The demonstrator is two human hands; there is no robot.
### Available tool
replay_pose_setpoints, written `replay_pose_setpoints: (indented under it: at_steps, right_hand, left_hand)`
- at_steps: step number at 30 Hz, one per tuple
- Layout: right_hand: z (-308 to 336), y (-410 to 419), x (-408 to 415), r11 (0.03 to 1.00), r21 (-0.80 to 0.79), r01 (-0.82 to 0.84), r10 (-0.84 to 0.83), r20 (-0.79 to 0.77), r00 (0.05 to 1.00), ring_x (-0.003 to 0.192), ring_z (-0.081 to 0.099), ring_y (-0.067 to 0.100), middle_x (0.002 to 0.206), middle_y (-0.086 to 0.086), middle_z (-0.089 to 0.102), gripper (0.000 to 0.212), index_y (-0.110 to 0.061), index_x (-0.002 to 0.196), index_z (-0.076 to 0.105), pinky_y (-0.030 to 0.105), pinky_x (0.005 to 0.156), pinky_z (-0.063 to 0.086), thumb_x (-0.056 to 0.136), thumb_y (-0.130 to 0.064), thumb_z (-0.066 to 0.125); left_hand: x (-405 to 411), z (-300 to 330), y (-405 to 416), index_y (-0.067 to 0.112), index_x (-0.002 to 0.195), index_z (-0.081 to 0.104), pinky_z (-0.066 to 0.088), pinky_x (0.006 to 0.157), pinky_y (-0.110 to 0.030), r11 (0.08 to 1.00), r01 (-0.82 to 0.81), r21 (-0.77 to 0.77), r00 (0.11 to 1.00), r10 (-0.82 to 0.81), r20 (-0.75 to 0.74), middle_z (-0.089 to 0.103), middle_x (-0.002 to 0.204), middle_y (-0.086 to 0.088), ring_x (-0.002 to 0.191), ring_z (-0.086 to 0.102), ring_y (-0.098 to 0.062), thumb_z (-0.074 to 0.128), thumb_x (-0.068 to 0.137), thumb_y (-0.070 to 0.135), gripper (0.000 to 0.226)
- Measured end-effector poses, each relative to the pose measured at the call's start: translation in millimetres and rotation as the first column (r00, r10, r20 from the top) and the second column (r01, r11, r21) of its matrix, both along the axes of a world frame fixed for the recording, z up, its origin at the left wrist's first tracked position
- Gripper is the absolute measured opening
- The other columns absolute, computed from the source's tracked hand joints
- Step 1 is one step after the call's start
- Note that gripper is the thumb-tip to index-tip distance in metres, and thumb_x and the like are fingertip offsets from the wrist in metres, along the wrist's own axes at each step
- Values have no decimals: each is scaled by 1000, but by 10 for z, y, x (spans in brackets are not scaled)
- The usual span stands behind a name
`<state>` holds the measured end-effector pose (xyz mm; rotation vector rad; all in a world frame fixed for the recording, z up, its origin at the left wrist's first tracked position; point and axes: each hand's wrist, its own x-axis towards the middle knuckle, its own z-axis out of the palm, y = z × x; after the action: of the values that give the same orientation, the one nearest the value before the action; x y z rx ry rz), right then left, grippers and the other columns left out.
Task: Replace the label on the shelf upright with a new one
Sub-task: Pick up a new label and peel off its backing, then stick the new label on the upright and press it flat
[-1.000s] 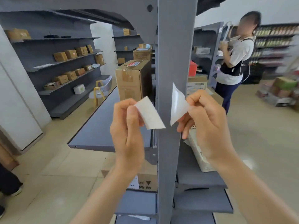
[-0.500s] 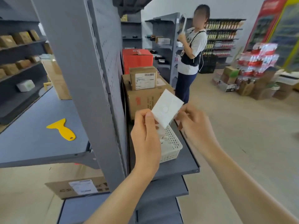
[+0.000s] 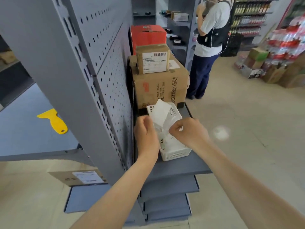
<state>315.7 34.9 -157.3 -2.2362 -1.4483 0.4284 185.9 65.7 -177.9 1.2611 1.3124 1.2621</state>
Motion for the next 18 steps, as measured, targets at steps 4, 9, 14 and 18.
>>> replay_pose_setpoints:
  at_steps: [4, 9, 14, 18]
  right_hand:
    - [-99, 77, 17, 998, -65, 7, -4, 36, 999, 88, 72, 20, 93, -10, 77, 20, -27, 76, 78, 36, 77, 61, 82, -46, 76]
    - [101, 41, 92, 990, 135, -34, 61, -201, 978, 77, 65, 9, 86, -12, 74, 8, -31, 93, 77, 30, 69, 55, 89, -39, 77]
    - [793, -198, -42, 927, 373, -43, 261, -560, 786, 59, 55, 6, 69, -4, 69, 17, -26, 86, 80, 22, 58, 43, 97, -19, 69]
    - [1239, -416, -244, 846, 509, -159, 467, -562, 682, 67, 67, 11, 81, 2, 80, 14, -18, 97, 80, 18, 56, 44, 94, -28, 71]
  left_hand:
    - [-53, 18, -4, 26, 101, 56, 41, 71, -22, 1000, 7, -5, 1000, -7, 7, 61, 99, 8, 88, 56, -5, 40, 108, 28, 18]
    - [-85, 246, -29, 21, 89, 61, 41, 66, -25, 973, 155, -171, 960, -107, 257, 58, 79, 5, 71, 53, -9, 45, 106, 20, 23]
    - [-198, 623, -210, 9, 95, 66, 35, 61, -29, 774, 615, -148, 568, -306, 764, 61, 73, 0, 63, 50, -16, 54, 96, 18, 15]
    - [-313, 925, -316, 13, 82, 61, 37, 61, -30, 694, 720, 13, 378, -406, 832, 55, 78, -3, 63, 50, -19, 50, 94, 18, 17]
